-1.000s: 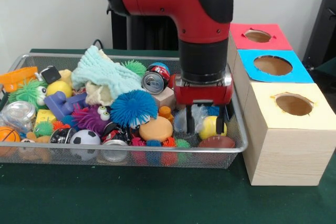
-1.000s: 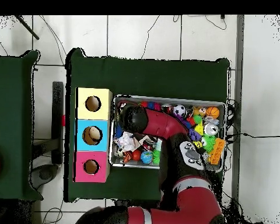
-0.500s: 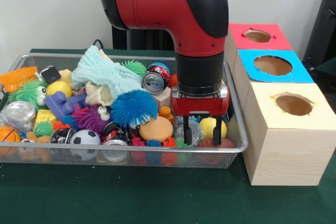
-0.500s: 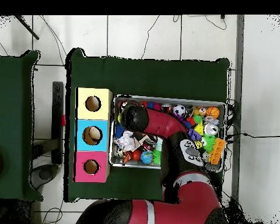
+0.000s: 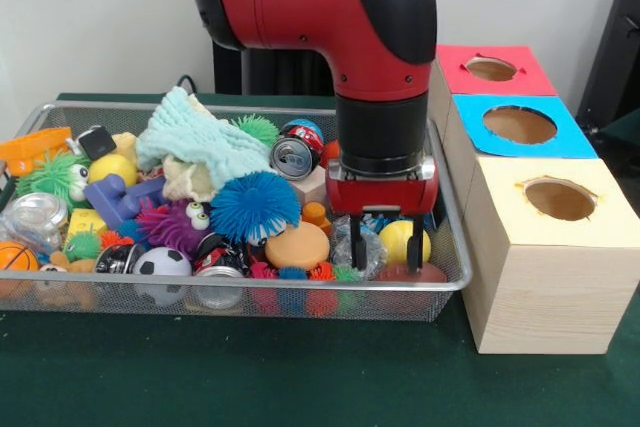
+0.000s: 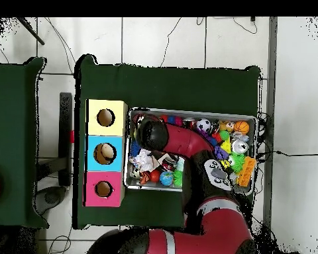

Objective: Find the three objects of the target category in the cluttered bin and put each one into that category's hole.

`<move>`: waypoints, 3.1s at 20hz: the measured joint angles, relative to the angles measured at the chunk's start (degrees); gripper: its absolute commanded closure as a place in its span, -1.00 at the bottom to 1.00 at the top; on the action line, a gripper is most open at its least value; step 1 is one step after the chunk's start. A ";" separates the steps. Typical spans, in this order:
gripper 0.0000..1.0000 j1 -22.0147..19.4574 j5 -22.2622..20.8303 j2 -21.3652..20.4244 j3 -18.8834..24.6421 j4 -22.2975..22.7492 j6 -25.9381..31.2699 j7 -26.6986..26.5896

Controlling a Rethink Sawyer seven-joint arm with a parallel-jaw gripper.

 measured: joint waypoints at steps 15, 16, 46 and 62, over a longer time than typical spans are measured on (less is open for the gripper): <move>-1.00 -1.58 -4.30 -7.73 -0.01 8.97 0.41 0.00; -1.00 -1.94 -4.92 -7.79 -0.01 9.33 0.41 0.00; -1.00 -3.47 -14.33 -5.25 -0.66 14.07 -8.70 0.00; -1.00 -3.88 -13.08 -12.56 0.07 15.64 -2.68 0.00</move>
